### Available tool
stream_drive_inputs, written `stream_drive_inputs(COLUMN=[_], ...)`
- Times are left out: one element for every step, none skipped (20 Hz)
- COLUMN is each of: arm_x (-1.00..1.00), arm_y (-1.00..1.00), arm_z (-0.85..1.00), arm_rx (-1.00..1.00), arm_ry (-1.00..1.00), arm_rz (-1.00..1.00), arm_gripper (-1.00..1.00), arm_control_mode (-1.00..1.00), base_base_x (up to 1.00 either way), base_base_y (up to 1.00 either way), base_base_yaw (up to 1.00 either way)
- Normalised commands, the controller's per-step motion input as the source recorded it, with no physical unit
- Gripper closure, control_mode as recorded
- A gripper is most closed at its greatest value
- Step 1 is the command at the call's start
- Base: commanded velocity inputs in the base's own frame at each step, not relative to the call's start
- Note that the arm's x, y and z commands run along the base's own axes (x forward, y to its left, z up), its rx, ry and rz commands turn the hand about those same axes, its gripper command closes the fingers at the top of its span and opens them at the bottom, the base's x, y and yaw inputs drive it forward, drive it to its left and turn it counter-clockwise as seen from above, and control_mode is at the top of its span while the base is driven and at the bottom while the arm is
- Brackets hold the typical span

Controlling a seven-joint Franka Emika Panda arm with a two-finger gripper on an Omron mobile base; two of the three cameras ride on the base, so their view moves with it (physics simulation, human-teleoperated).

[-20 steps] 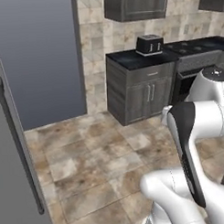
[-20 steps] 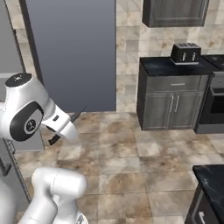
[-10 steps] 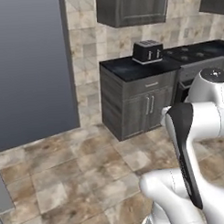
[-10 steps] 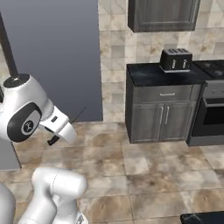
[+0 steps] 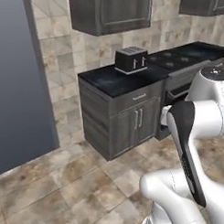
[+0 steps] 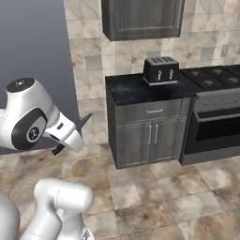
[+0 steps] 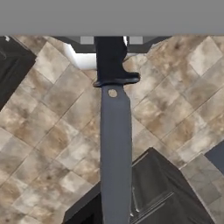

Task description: Retrieve the butter from the fridge and place it on a plate on the dining table. Then retrieve the butter knife by the fridge and place it near the plate.

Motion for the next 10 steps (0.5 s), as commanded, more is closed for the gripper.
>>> stream_drive_inputs(arm_x=[0.00, 0.00, 0.00, 0.00, 0.00, 0.00, 0.00, 0.00, 0.00, 0.00], arm_y=[0.00, 0.00, 0.00, 0.00, 0.00, 0.00, 0.00, 0.00, 0.00, 0.00], arm_z=[0.00, 0.00, 0.00, 0.00, 0.00, 0.00, 0.00, 0.00, 0.00, 0.00], arm_rx=[0.00, 0.00, 0.00, 0.00, 0.00, 0.00, 0.00, 0.00, 0.00, 0.00], arm_ry=[0.00, 0.00, 0.00, 0.00, 0.00, 0.00, 0.00, 0.00, 0.00, 0.00], arm_rz=[0.00, 0.00, 0.00, 0.00, 0.00, 0.00, 0.00, 0.00, 0.00, 0.00], arm_gripper=[1.00, 1.00, 1.00, 1.00, 1.00, 1.00, 1.00, 1.00, 1.00, 1.00], arm_control_mode=[1.00, 1.00, 1.00, 1.00, 1.00, 1.00, 1.00, 1.00, 1.00, 1.00], base_base_x=[0.79, 0.84, 0.85, 0.93, 0.96, 0.90, 0.88, 0.89, 0.89, 0.91], base_base_y=[0.00, 0.00, 0.00, 0.00, 0.00, 0.00, 0.00, 0.00, 0.00, 0.00], base_base_yaw=[-0.52, -0.55, -0.59, -0.66, -0.73, -0.75, -0.76, -0.76, -0.76, -0.76])
